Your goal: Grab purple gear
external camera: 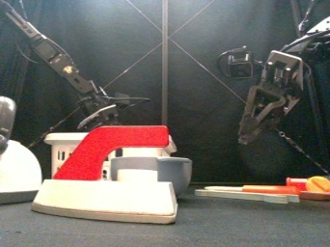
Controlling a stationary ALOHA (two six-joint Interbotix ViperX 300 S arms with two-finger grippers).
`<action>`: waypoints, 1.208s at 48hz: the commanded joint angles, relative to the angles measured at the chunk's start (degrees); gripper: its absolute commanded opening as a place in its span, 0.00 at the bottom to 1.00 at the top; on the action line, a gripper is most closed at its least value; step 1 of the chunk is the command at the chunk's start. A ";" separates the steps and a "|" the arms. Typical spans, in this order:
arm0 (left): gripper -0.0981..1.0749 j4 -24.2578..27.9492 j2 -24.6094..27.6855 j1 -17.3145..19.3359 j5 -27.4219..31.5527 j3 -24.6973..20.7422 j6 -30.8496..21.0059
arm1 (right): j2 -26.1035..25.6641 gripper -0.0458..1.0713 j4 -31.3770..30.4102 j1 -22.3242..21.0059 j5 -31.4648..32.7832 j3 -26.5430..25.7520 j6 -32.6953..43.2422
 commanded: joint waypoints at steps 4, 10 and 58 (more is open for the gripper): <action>0.96 0.79 0.97 0.00 0.18 -1.32 -0.09 | -1.14 0.69 0.26 0.00 -0.44 -0.44 0.09; 0.96 1.49 1.76 0.18 0.26 -1.41 -0.09 | -0.97 0.69 0.18 0.00 -0.44 -0.35 0.09; 0.96 3.25 6.50 0.26 2.72 -3.08 -0.09 | -0.79 0.69 0.26 -0.09 -0.53 -0.35 0.09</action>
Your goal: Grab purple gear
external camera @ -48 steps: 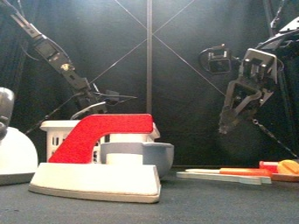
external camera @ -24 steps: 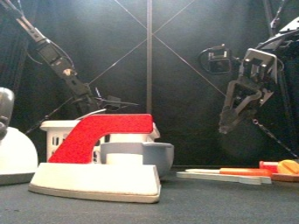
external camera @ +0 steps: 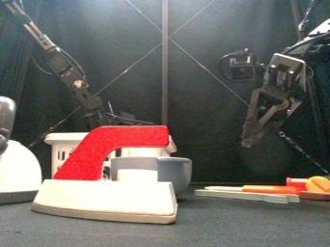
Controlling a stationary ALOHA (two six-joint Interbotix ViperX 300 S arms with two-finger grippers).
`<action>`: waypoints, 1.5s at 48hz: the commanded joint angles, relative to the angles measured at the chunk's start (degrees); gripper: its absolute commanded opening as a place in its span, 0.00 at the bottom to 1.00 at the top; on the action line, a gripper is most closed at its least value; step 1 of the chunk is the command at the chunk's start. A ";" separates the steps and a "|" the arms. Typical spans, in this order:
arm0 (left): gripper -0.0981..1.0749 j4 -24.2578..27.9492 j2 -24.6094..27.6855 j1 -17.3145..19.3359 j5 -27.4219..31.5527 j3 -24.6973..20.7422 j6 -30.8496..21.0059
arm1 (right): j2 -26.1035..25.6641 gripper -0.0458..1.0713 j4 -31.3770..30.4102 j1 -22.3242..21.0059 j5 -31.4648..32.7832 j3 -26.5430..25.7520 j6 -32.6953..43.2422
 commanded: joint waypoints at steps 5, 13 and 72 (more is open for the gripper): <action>0.96 0.09 -0.44 0.26 -0.18 -1.14 0.00 | -0.79 0.69 0.09 -0.09 -0.35 -0.44 0.09; 0.96 0.09 -0.26 0.26 -0.18 -1.05 0.00 | -0.79 0.69 0.09 -0.09 -0.35 -0.35 0.09; 0.67 -6.68 -3.87 1.49 2.90 -2.64 -0.26 | -0.79 0.69 -0.09 -0.26 -0.18 -0.70 0.00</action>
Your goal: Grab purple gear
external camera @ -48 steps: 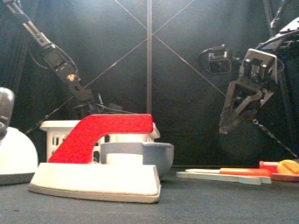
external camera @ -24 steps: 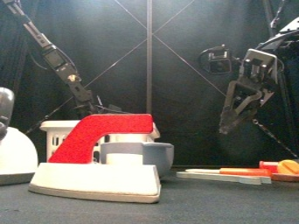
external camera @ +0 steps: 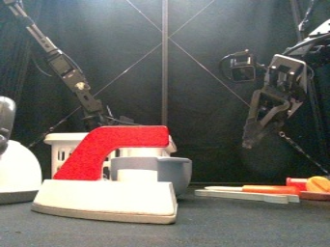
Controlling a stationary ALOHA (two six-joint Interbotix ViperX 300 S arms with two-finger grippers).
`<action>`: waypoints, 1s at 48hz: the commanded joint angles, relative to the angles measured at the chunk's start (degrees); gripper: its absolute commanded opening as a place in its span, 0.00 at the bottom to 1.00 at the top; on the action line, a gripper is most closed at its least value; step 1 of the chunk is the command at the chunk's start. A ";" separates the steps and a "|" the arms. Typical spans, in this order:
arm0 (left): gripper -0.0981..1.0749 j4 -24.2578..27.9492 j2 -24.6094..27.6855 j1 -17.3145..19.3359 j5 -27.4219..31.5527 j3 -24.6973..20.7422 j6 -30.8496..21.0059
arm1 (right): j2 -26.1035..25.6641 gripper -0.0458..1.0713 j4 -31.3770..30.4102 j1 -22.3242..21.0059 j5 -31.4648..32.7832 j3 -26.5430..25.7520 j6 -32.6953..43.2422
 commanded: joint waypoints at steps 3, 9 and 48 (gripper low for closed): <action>0.67 -0.09 -4.48 -0.26 0.79 -2.46 -0.09 | -0.79 0.69 -0.09 -0.18 -0.18 -1.23 -0.18; 0.67 -0.09 -7.73 -2.11 0.79 -3.16 -0.09 | -0.97 0.69 -0.18 -0.18 -0.09 -1.32 -0.26; 0.67 0.09 -10.55 -7.91 0.35 -4.75 -0.26 | -2.20 0.69 -1.76 -0.88 -0.09 -2.99 -0.18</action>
